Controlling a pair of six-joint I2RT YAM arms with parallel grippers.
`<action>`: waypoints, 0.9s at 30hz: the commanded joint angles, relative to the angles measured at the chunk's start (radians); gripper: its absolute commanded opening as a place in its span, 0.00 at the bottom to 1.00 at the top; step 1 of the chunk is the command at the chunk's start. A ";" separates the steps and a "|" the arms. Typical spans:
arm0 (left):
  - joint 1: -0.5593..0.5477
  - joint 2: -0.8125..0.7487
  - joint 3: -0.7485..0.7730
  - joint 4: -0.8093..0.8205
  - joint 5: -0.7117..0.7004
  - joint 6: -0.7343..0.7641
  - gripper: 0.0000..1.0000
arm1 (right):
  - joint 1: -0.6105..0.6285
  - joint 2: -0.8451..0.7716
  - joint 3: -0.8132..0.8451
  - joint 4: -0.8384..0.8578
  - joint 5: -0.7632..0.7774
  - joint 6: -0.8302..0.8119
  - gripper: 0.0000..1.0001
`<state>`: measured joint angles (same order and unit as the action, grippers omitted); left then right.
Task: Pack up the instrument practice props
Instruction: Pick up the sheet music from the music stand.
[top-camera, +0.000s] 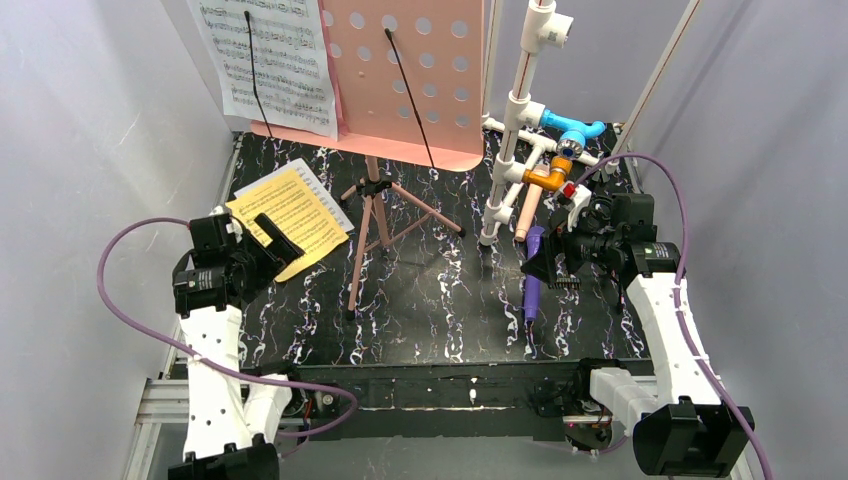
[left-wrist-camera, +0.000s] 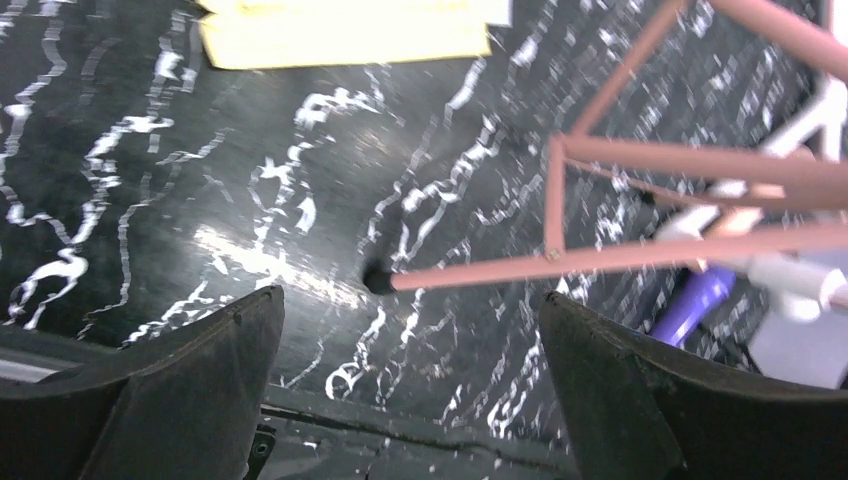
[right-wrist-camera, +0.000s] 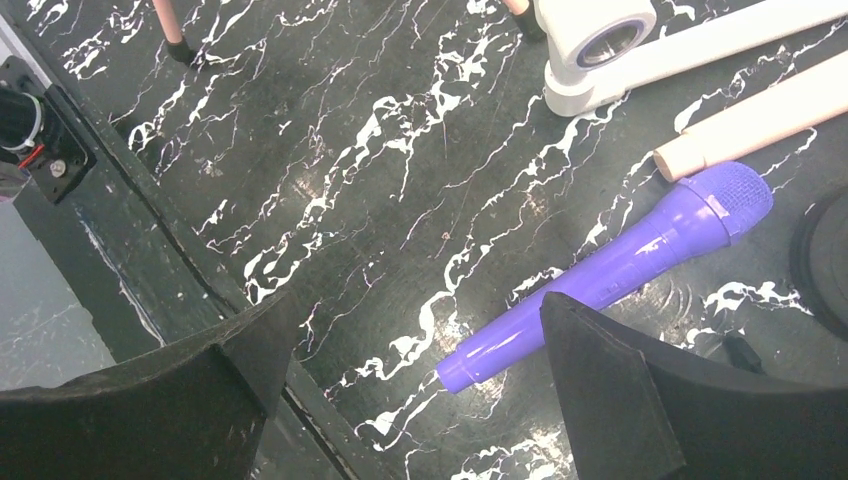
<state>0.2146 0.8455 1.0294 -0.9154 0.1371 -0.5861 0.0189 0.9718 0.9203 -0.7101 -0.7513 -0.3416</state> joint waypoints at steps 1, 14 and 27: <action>-0.022 -0.031 0.007 -0.021 0.242 0.107 0.98 | -0.004 0.019 0.059 -0.044 0.028 -0.033 1.00; -0.112 -0.053 0.028 -0.023 0.554 0.284 0.98 | 0.043 0.075 0.084 -0.132 0.142 -0.117 1.00; -0.376 -0.194 0.053 -0.059 0.485 0.381 0.98 | 0.102 0.134 0.110 -0.164 0.164 -0.172 1.00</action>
<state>-0.1234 0.7067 1.0668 -0.9493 0.6128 -0.2607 0.1131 1.1061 0.9932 -0.8642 -0.5785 -0.4839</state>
